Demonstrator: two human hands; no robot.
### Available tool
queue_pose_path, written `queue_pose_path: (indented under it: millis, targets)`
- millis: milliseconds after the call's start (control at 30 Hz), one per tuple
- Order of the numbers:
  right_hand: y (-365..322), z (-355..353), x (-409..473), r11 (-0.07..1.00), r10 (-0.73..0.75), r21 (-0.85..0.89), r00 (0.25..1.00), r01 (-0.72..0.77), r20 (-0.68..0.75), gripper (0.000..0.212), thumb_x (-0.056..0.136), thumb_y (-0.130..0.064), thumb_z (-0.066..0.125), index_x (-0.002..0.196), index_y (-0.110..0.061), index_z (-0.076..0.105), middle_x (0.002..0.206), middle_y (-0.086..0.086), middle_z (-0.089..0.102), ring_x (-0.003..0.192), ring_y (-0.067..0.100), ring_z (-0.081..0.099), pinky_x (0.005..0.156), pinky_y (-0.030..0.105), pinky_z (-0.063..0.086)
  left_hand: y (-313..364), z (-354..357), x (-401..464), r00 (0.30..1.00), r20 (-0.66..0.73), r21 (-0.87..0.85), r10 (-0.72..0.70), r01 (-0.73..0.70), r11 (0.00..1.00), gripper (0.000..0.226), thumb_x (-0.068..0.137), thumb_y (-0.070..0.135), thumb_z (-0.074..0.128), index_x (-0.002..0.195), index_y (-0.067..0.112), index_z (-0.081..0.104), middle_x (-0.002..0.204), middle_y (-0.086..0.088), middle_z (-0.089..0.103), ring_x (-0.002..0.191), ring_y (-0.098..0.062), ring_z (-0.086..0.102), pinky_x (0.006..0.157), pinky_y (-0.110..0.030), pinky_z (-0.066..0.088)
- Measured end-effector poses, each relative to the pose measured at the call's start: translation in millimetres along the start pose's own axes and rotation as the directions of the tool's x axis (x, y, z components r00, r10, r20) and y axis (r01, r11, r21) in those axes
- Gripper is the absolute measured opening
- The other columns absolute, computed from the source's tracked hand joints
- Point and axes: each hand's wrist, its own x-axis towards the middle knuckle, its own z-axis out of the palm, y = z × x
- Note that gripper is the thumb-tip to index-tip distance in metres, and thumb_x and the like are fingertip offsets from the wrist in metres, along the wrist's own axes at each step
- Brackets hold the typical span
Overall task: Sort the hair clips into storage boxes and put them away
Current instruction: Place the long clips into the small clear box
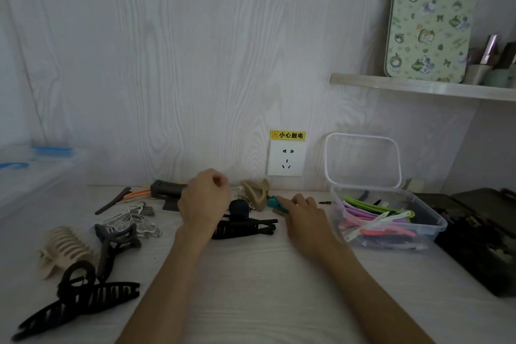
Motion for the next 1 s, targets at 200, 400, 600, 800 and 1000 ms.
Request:
queue_pose_path:
  millis: [200, 400, 600, 800, 1000]
  targets:
    - [3.1, 6.4, 3.6, 0.973, 0.035, 0.228, 0.997, -0.018, -0.073, 0.044, 0.093, -0.005, 0.042, 0.135, -0.019, 0.044, 0.114, 0.01, 0.052, 0.103, 0.024, 0.049, 0.083, 0.029, 0.041, 7.3, 14.4, 43.6, 0.902, 0.401, 0.46, 0.159, -0.348, 0.817, 0.037, 0.093, 0.005, 0.045, 0.128, 0.01, 0.052, 0.13, -0.011, 0.053, 0.119, -0.025, 0.05, 0.096, -0.033, 0.041]
    - [8.2, 9.2, 8.9, 0.956, 0.131, 0.273, 0.988, -0.105, -0.081, 0.03, 0.094, -0.018, 0.048, 0.124, -0.016, 0.054, 0.112, 0.007, 0.059, 0.1, 0.019, 0.056, 0.075, 0.022, 0.041, 9.3, 29.2, 56.8, 0.82, 0.563, 0.683, 0.1, -0.53, 0.503, 0.029, 0.09, 0.012, 0.055, 0.119, 0.01, 0.054, 0.122, -0.01, 0.057, 0.112, -0.023, 0.054, 0.086, -0.03, 0.043]
    - [6.4, 11.3, 12.1, 0.961, 0.209, 0.199, 0.976, -0.194, -0.059, 0.025, 0.095, -0.025, 0.047, 0.114, -0.01, 0.057, 0.113, 0.007, 0.055, 0.102, 0.019, 0.051, 0.087, 0.028, 0.046, 10.6, 20.3, 62.1, 0.839, 0.535, 0.705, 0.1, -0.508, 0.495, 0.024, 0.089, 0.02, 0.057, 0.112, 0.015, 0.06, 0.118, -0.007, 0.06, 0.109, -0.022, 0.057, 0.079, -0.028, 0.041]
    - [1.9, 3.0, 3.7, 0.966, 0.191, 0.203, 0.973, -0.162, -0.133, 0.022, 0.096, -0.021, 0.046, 0.112, -0.015, 0.058, 0.11, 0.004, 0.06, 0.099, 0.018, 0.054, 0.075, 0.026, 0.04, 25.2, -22.8, 53.0, 0.919, 0.386, 0.707, 0.078, -0.349, 0.615, 0.031, 0.091, 0.014, 0.051, 0.062, 0.015, 0.039, 0.064, 0.004, 0.035, 0.055, -0.008, 0.034, 0.047, -0.021, 0.02]
    - [-0.4, -11.0, -3.4, 0.946, 0.2, 0.274, 0.977, -0.173, -0.074, 0.02, 0.093, -0.02, 0.052, 0.103, -0.014, 0.068, 0.093, 0.005, 0.069, 0.086, 0.021, 0.063, 0.067, 0.028, 0.044, 30.3, -64.4, 36.1, 0.937, 0.345, 0.676, 0.056, -0.29, 0.677, 0.011, 0.089, 0.019, 0.055, 0.095, 0.014, 0.064, 0.095, -0.001, 0.065, 0.072, -0.013, 0.051, 0.047, -0.02, 0.026]
